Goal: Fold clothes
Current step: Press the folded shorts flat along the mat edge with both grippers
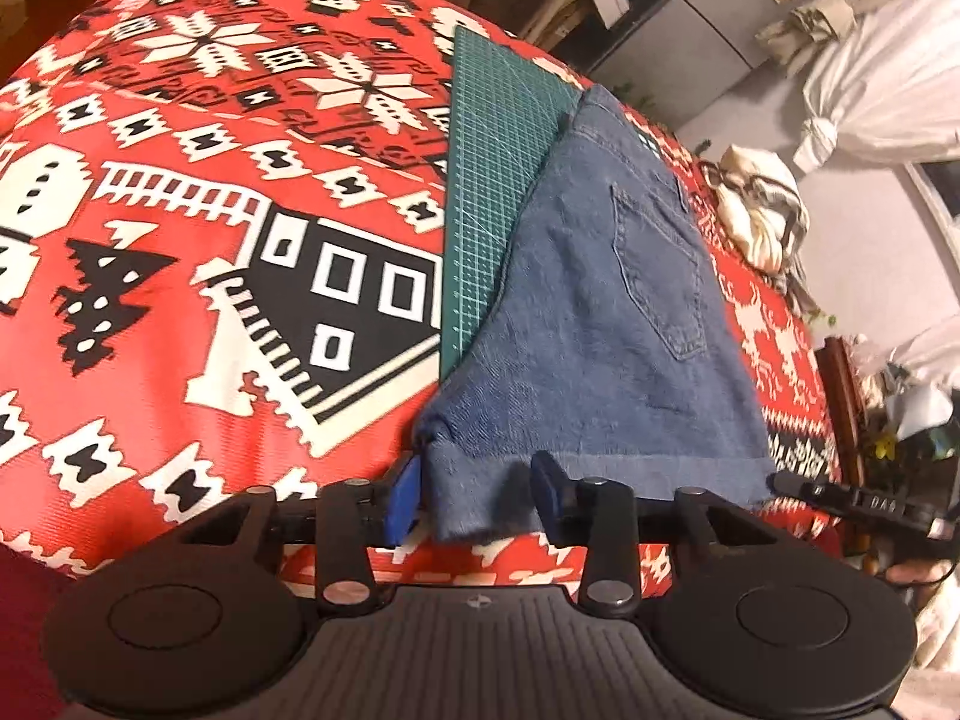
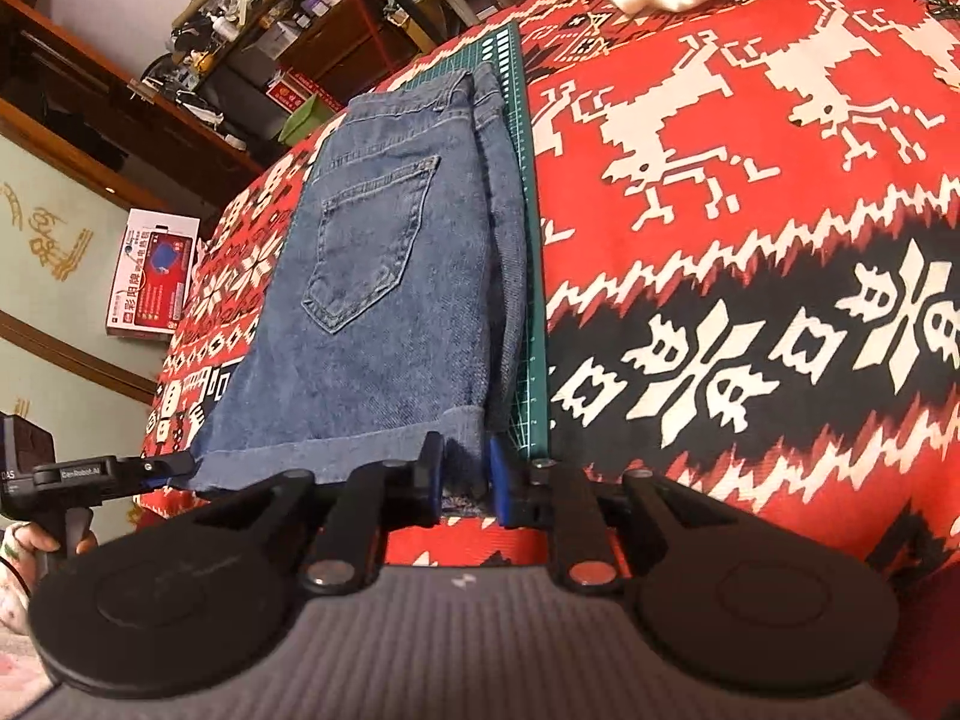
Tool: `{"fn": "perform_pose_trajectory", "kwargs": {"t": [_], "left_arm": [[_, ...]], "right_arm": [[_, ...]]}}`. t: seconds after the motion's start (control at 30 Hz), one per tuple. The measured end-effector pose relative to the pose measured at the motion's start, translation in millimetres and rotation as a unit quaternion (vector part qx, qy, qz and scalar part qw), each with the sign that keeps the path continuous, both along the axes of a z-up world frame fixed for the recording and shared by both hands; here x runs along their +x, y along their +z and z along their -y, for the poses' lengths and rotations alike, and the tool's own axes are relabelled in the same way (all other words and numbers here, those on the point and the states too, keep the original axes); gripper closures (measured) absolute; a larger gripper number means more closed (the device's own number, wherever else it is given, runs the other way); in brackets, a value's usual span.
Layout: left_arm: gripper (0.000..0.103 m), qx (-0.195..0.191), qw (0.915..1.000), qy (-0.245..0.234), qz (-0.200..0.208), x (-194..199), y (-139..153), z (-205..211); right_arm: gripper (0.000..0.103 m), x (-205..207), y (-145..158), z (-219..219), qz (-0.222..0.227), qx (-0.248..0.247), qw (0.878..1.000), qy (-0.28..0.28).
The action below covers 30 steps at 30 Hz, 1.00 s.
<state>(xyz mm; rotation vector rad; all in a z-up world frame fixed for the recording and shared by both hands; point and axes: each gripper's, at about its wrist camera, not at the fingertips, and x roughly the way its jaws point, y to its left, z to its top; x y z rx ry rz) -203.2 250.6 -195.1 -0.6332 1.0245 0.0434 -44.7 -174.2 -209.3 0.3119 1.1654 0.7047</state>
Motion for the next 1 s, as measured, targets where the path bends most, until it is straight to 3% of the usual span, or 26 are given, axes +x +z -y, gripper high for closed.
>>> {"fn": "perform_pose_trajectory", "kwargs": {"t": [0.07,0.27,0.37,0.5,0.73,0.87,1.0], "left_arm": [[0.096,0.017,0.9998,-0.006,0.002,-0.3,2.5,3.0],[0.096,0.028,0.9996,-0.01,-0.002,-2.5,-4.1,-5.0],[0.095,0.043,0.9988,-0.022,0.003,-2.2,-4.7,-1.6],[0.092,0.033,0.9994,-0.007,-0.001,-6.6,-5.1,-6.7],[0.088,0.054,0.9985,0.005,-0.006,-19.3,10.0,-14.0],[0.088,0.07,0.9973,0.016,0.013,-21.7,27.2,-17.5],[0.087,0.077,0.9962,-0.001,0.039,6.4,34.6,-12.5]], "right_arm": [[0.097,-2.6,3.9,-3.5,0.01,-0.01,1.0,0.009],[0.098,-6.4,1.4,-7.3,0.021,-0.039,0.999,0.03],[0.097,-6.0,-2.1,-2.8,0.019,-0.035,0.999,0.024],[0.097,-7.4,-0.7,4.5,0.019,-0.04,0.999,0.014],[0.097,-7.0,12.7,22.7,0.034,-0.056,0.998,-0.004],[0.092,-7.1,27.6,20.5,0.059,-0.054,0.997,0.004],[0.092,0.4,40.6,2.2,0.089,-0.054,0.994,0.022]]}}
